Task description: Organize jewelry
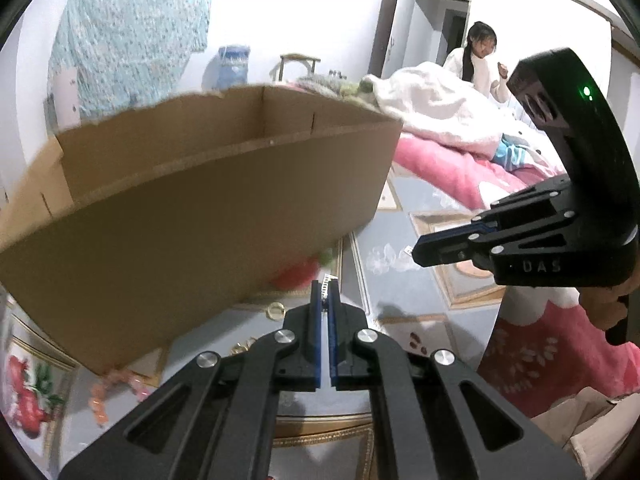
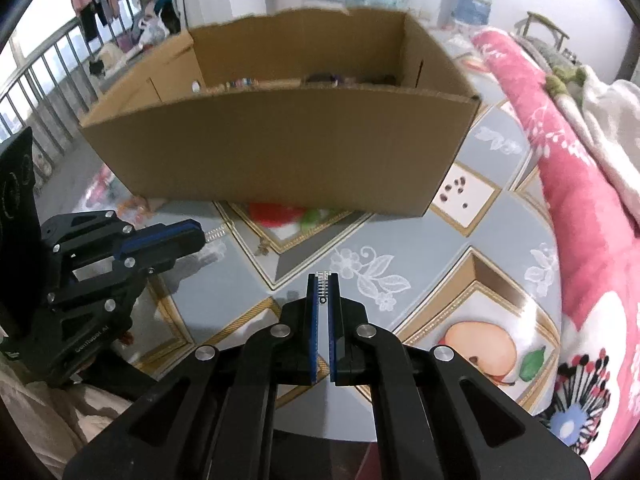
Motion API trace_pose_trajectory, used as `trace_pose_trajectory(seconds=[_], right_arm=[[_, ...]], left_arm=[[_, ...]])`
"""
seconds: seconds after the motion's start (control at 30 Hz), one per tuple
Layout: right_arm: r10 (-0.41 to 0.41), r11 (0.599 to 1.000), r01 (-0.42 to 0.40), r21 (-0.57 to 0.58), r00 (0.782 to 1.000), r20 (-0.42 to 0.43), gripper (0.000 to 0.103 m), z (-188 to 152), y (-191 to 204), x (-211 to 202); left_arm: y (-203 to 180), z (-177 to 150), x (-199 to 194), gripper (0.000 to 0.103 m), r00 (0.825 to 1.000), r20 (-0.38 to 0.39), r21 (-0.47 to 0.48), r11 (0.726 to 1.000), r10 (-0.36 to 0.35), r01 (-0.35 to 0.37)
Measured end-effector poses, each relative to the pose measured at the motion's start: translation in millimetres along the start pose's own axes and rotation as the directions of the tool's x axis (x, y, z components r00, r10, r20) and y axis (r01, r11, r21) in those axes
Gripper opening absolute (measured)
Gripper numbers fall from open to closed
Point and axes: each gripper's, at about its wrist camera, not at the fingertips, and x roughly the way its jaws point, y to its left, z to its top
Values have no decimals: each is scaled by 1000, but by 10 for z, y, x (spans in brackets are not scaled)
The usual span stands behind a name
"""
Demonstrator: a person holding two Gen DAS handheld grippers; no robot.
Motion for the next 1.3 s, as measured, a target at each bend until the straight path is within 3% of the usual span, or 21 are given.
trace_pose_trajectory(seconds=[0.23, 0.43, 0.57, 0.73, 0.97, 1.23, 1.3], right_arm=[[20, 1000, -16, -23, 985, 172, 2, 57, 115, -407], [59, 998, -47, -47, 945, 321, 2, 262, 27, -641], [103, 994, -86, -61, 926, 364, 2, 522, 7, -659], [165, 986, -149, -72, 924, 345, 2, 829, -14, -456], [218, 976, -212, -53, 947, 234, 2, 1245, 97, 80], [240, 970, -242, -5, 959, 152, 5, 1499, 157, 404], [240, 970, -243, 2, 959, 149, 8, 1507, 148, 426]], left_arm=[[-59, 241, -352, 2, 994, 104, 13, 999, 40, -41], [-82, 508, -670, 2, 972, 213, 49, 992, 104, -117], [27, 700, -748, 2, 954, 251, 39, 983, 164, -179], [385, 845, -653, 2, 958, 195, -31, 977, 212, -210], [930, 978, -236, 2, 972, 18, -125, 965, 235, -231], [1029, 945, 26, 4, 961, -79, -107, 957, 264, -271], [1065, 929, 50, 13, 957, -94, -115, 952, 274, -284]])
